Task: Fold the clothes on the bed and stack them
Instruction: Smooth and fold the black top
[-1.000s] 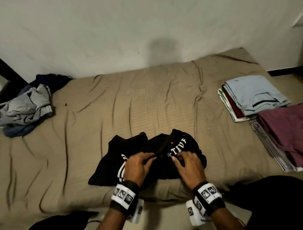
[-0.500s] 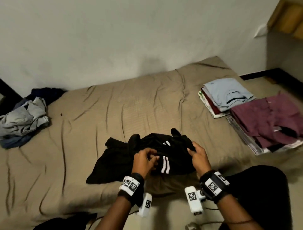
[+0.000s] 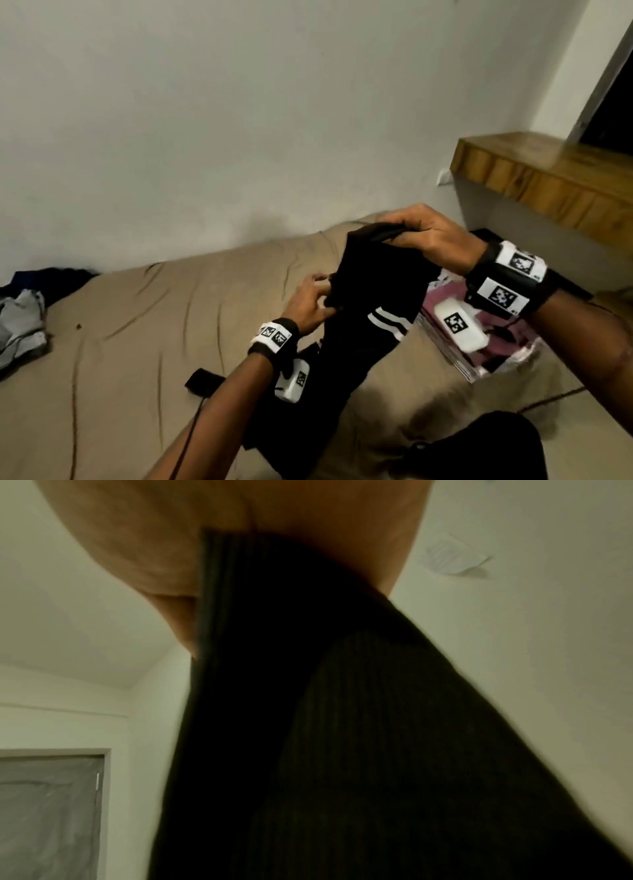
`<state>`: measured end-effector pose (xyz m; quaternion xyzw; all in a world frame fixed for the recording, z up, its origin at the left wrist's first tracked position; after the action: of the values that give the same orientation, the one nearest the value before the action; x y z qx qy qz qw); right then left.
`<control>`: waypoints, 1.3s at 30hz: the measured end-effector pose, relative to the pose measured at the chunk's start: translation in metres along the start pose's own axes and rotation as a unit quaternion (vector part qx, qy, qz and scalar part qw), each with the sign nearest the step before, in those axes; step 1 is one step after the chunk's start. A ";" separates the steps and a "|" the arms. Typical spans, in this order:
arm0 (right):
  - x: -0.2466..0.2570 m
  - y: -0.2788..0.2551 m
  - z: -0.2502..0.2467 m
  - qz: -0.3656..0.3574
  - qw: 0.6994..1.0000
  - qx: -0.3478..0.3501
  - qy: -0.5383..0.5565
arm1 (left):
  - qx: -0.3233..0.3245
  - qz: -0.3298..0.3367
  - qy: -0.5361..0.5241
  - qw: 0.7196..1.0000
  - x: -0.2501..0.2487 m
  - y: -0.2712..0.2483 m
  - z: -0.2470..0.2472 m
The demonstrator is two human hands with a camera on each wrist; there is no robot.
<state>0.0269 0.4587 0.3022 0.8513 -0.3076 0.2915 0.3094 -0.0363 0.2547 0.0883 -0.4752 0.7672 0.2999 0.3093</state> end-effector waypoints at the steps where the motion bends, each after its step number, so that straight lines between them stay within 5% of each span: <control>1: 0.004 -0.001 -0.013 -0.010 1.000 -0.013 -0.001 | -0.016 -0.006 -0.031 0.999 -0.002 -0.003 -0.020; 6: 0.015 -0.002 -0.061 -0.003 0.997 -0.037 -0.067 | 0.014 -0.031 -0.131 0.991 -0.005 -0.040 -0.134; 10: 0.022 0.006 -0.088 0.010 0.991 0.006 -0.136 | -0.058 -0.009 -0.125 0.990 -0.058 -0.087 -0.220; 15: 0.003 0.017 -0.089 -0.008 0.944 0.016 -0.328 | -0.078 -0.064 0.022 0.995 -0.105 -0.129 -0.282; 18: -0.030 0.014 -0.069 0.036 0.911 0.041 -0.410 | -0.028 -0.121 0.098 0.987 -0.121 -0.149 -0.287; 21: -0.061 -0.007 -0.048 0.036 0.957 0.035 -0.287 | 0.077 -0.206 0.134 0.966 -0.119 -0.176 -0.281; 25: -0.078 -0.043 -0.032 0.015 0.989 -0.116 -0.088 | 0.063 -0.217 0.085 0.970 -0.097 -0.211 -0.292; 34: -0.025 -0.065 -0.037 0.021 0.946 -0.267 0.184 | 0.005 -0.164 -0.093 0.982 -0.087 -0.269 -0.306; 39: -0.022 -0.035 -0.039 0.056 0.953 -0.183 0.234 | 0.020 -0.139 -0.184 0.973 -0.073 -0.263 -0.335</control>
<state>0.0250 0.5151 0.2994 0.6693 -0.3223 0.4379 0.5064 0.1665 -0.0546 0.3107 -0.5074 0.6293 0.3212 0.4934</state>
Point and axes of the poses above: each hand's wrist, its own y-axis towards the middle knuckle, its own z-axis out of the palm, x = y × z, the point moved 3 cm from there along y, towards the middle knuckle, and after that the axes turned 5 degrees about -z, right-handed, at the moved point
